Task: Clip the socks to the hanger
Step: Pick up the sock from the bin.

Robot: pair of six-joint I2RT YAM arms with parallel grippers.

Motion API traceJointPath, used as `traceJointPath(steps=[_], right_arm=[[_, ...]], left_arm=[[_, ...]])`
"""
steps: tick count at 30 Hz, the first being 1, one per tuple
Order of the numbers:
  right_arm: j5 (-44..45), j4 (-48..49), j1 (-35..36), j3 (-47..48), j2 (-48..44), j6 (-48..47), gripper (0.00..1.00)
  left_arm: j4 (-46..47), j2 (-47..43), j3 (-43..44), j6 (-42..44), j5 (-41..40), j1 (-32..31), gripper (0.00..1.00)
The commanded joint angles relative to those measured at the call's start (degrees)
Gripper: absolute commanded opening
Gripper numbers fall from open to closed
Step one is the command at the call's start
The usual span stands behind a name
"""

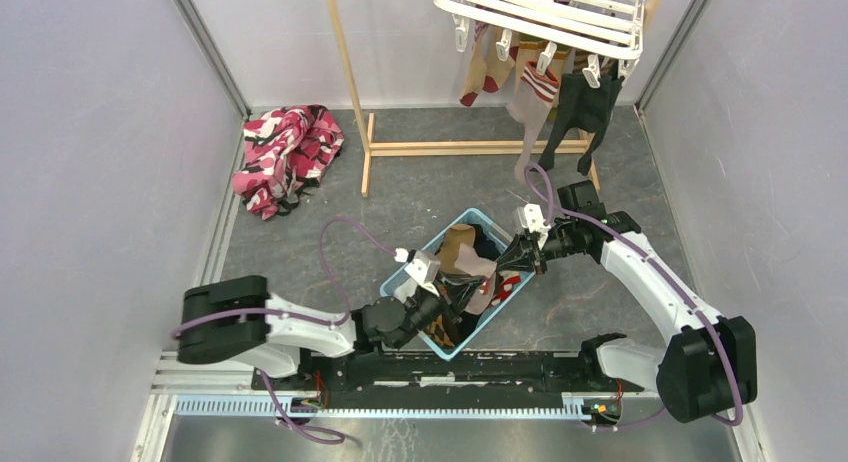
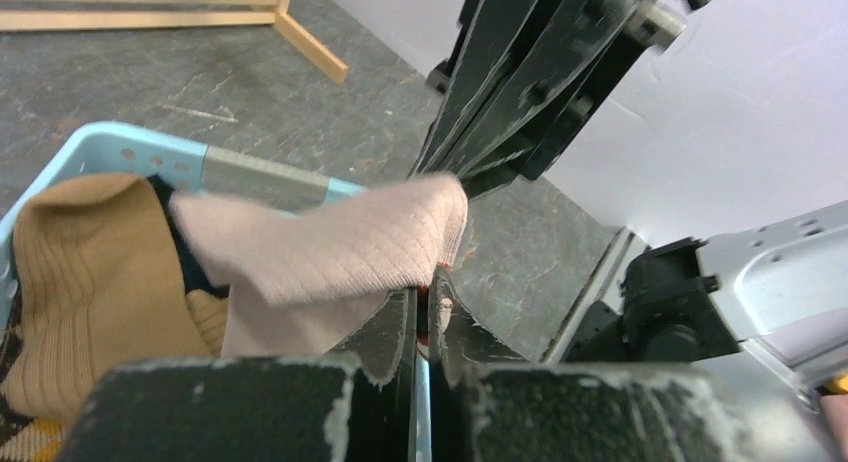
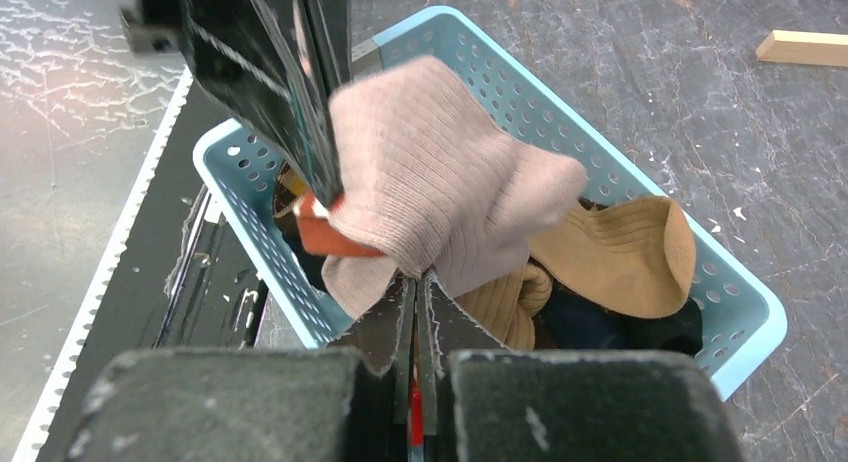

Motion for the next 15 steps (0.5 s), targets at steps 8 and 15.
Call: traceJointPath(steps=[8, 15], right_arm=[[1.50, -4.55, -0.30, 2.64, -0.88, -5.77, 0.00], [2.18, -9.11, -0.42, 2.72, -1.01, -13.41, 0.01]], left_arm=[[-39.37, -18.80, 9.90, -2.05, 9.08, 1.35, 0.02], [-42.66, -21.96, 8.58, -4.74, 13.33, 1.93, 0.02]])
